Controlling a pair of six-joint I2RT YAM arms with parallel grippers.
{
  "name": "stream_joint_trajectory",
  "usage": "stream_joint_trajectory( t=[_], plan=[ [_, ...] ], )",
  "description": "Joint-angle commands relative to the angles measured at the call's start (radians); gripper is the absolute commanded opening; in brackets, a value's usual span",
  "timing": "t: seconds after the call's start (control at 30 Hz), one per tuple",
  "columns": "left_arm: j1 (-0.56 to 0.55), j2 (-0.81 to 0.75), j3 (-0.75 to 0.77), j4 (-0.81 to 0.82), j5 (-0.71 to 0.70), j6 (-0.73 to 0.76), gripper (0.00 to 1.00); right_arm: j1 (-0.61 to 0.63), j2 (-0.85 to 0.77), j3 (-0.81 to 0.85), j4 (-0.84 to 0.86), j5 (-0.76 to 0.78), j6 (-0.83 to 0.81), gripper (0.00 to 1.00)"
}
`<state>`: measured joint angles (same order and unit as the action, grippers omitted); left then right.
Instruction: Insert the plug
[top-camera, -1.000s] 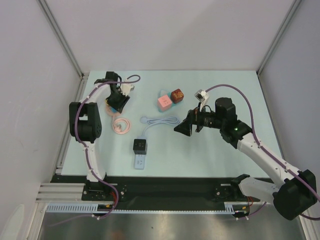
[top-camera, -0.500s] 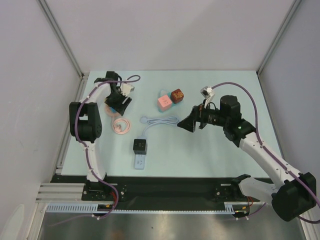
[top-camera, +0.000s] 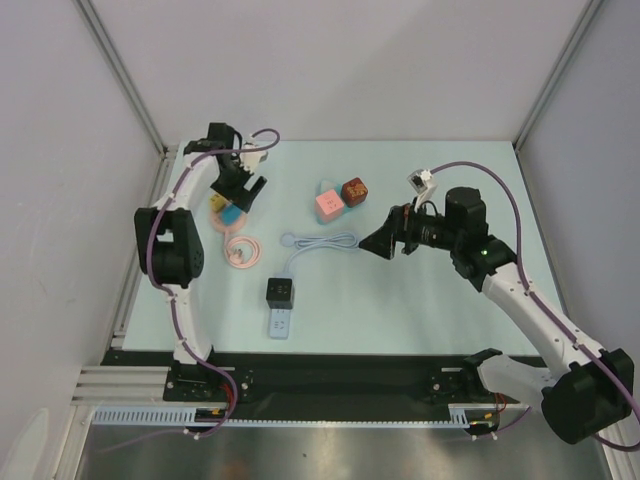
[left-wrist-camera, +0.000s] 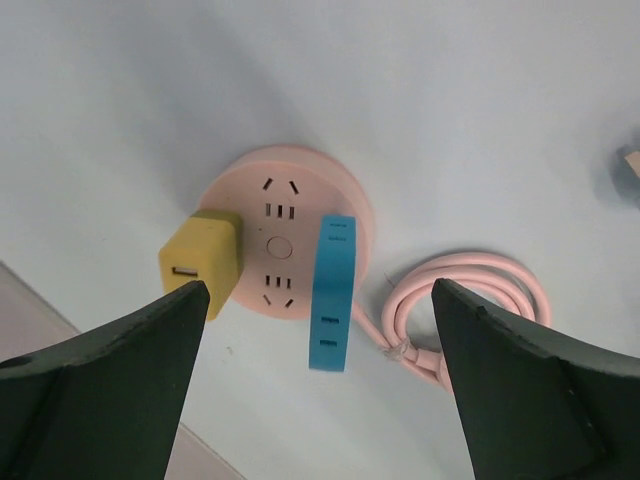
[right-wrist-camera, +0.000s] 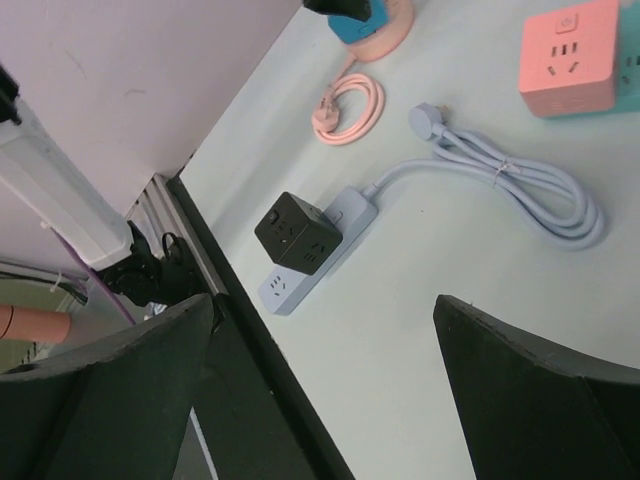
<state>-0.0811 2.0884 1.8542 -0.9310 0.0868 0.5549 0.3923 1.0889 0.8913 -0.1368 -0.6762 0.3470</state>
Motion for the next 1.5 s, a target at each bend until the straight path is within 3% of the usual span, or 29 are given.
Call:
stream_joint_trajectory(
  t=[0.0, 0.1, 0.23, 0.3, 0.33, 0.4, 0.47, 0.5, 0.53, 0.63, 0.83, 1.07, 1.47],
  plan=[
    [-0.061, -0.163, 0.080, 0.011, -0.070, -0.018, 1.00, -0.007, -0.024, 0.099, -0.085, 0.073, -0.002, 1.00],
    [-0.124, -0.293, 0.030, 0.107, -0.085, -0.059, 1.00, -0.009, -0.034, 0.146, -0.152, 0.130, -0.011, 1.00],
    [-0.233, -0.523, -0.157, 0.381, -0.019, -0.151, 1.00, -0.009, -0.044, 0.211, -0.251, 0.265, 0.023, 1.00],
    [-0.244, -0.655, -0.273, 0.473, 0.062, -0.306, 1.00, -0.012, -0.058, 0.233, -0.311, 0.387, 0.059, 1.00],
    [-0.246, -0.694, -0.312, 0.566, 0.095, -0.489, 1.00, -0.013, -0.075, 0.247, -0.325, 0.415, 0.067, 1.00],
    [-0.246, -0.790, -0.399, 0.622, 0.148, -0.703, 1.00, -0.021, -0.092, 0.255, -0.339, 0.435, 0.072, 1.00],
    [-0.246, -0.835, -0.450, 0.665, 0.281, -0.838, 1.00, -0.023, -0.121, 0.250, -0.337, 0.440, 0.081, 1.00],
    [-0.247, -0.852, -0.516, 0.699, 0.467, -0.860, 1.00, -0.023, -0.132, 0.248, -0.339, 0.444, 0.098, 1.00],
    [-0.256, -0.879, -0.548, 0.759, 0.543, -0.892, 1.00, -0.023, -0.141, 0.244, -0.342, 0.464, 0.107, 1.00],
    [-0.287, -0.931, -0.639, 0.755, 0.649, -0.885, 1.00, -0.023, -0.176, 0.227, -0.353, 0.503, 0.142, 0.99],
    [-0.292, -1.056, -0.771, 0.686, 0.602, -0.793, 1.00, -0.024, -0.207, 0.189, -0.354, 0.550, 0.193, 1.00],
    [-0.292, -1.116, -0.757, 0.632, 0.513, -0.737, 1.00, -0.030, -0.216, 0.189, -0.333, 0.550, 0.199, 1.00],
    [-0.292, -1.154, -0.757, 0.632, 0.511, -0.753, 1.00, -0.050, -0.264, 0.186, -0.308, 0.570, 0.173, 1.00]
  ],
)
